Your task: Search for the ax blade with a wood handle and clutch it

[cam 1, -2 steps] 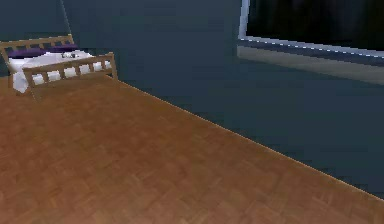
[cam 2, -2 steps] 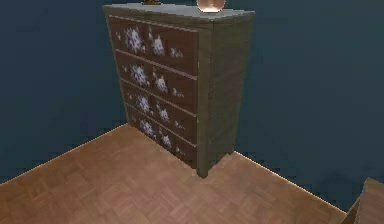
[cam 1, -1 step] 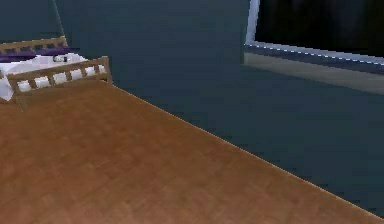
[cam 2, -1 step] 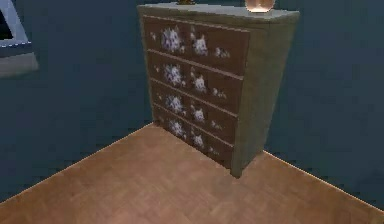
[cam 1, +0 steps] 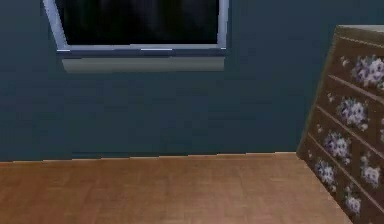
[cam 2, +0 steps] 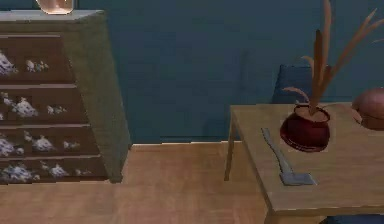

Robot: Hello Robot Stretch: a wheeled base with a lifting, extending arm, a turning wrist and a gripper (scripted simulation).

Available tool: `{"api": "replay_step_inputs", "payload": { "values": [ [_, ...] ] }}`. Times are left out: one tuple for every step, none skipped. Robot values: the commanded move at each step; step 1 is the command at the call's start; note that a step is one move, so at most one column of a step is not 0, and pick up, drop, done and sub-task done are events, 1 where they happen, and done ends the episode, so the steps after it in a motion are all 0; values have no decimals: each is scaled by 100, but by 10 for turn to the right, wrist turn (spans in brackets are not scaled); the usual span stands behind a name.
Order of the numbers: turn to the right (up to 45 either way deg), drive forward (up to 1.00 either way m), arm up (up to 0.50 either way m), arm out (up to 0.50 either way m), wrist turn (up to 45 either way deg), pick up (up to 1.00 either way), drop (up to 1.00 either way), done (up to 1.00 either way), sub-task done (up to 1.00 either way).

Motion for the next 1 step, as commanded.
{"api": "replay_step_inputs", "payload": {
  "values": [
    [360,0,0,0,0,0,0,0,0]
  ]
}}
